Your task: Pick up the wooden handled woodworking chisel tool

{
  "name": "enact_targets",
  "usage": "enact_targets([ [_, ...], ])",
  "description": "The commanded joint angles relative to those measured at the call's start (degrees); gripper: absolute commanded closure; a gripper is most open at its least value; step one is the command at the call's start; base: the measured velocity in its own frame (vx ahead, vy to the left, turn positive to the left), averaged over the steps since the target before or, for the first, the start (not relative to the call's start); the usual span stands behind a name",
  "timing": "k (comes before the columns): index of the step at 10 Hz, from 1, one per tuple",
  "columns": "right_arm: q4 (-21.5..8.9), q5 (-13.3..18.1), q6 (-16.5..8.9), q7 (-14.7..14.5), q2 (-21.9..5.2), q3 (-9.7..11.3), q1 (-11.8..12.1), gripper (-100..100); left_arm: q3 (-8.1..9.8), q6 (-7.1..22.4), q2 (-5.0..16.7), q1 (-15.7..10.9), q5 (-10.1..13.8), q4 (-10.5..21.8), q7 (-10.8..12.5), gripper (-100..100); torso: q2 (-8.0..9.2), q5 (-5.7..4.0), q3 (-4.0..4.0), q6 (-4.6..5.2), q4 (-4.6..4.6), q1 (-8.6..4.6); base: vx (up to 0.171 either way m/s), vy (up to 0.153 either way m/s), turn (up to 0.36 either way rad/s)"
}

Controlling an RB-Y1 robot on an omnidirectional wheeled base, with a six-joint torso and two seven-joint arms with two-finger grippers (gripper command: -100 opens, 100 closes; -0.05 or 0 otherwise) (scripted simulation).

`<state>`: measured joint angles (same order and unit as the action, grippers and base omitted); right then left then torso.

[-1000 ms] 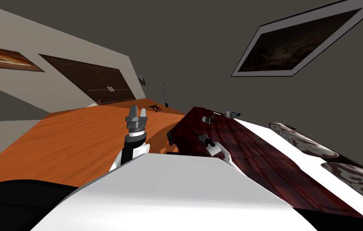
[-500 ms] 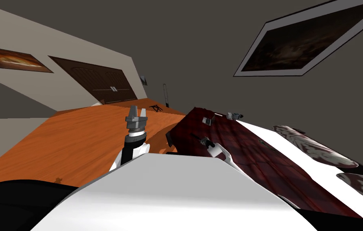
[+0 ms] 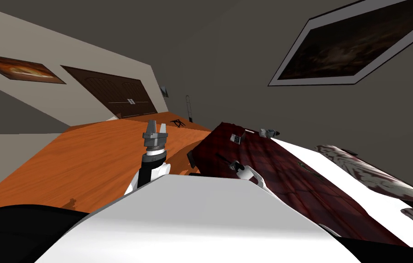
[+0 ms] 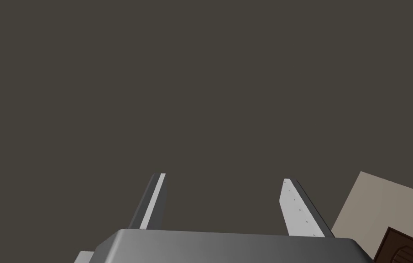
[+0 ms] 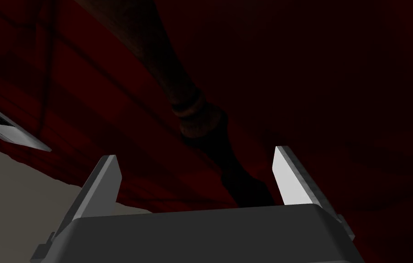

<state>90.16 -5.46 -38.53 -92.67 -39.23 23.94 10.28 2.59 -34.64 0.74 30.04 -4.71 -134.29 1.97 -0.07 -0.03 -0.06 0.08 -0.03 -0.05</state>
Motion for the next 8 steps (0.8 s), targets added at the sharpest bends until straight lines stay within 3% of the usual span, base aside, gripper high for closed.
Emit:
enact_targets([
  [1, 0.0, 0.0, 0.0, 0.0, 0.0, 0.0, 0.0, -100, 0.0, 0.0, 0.0, 0.0, 0.0, 0.0, 0.0, 0, 0.0, 0.0, 0.0, 0.0, 0.0, 0.0, 0.007, -0.005, 0.0],
  [2, -0.2, 0.1, 0.0, -0.1, 0.1, 0.1, 0.0, 0, 0.0, 0.0, 0.0, 0.0, 0.0, 0.0, 0.0, 0, 0.06, 0.03, 0.04, 0.0, 0.02, 0.06, 0.0, 0.0, 0.0],
  [3, -2.3, 1.1, 1.4, 0.9, 0.8, 0.3, -0.1, -100, 0.0, 0.0, 0.0, 0.0, 0.0, 0.0, 0.0, 0, 0.1, 0.03, 0.06, 0.0, 0.03, 0.08, 0.02, -0.012, 0.072],
  [6, -5.4, 2.8, 3.6, 2.4, 1.9, 0.7, -0.3, -100, 0.0, 0.0, 0.0, 0.0, 0.0, 0.0, 0.0, 0, 0.0, 0.02, 0.0, -0.01, 0.01, 0.03, 0.032, -0.018, 0.066],
  [7, -4.4, 2.4, 2.9, 2.0, 1.6, 0.6, -0.2, -100, 0.0, 0.0, 0.0, 0.0, 0.0, 0.0, 0.0, 0, -0.05, -0.04, -0.03, -0.05, 0.0, -0.01, 0.008, -0.007, 0.004],
  [8, -4.5, 2.5, 3.1, 2.1, 1.7, 0.6, -0.2, 100, 0.0, 0.0, 0.0, 0.0, 0.0, 0.0, 0.0, 0, -0.11, -0.08, -0.07, -0.06, -0.02, -0.08, 0.0, 0.0, 0.0],
])
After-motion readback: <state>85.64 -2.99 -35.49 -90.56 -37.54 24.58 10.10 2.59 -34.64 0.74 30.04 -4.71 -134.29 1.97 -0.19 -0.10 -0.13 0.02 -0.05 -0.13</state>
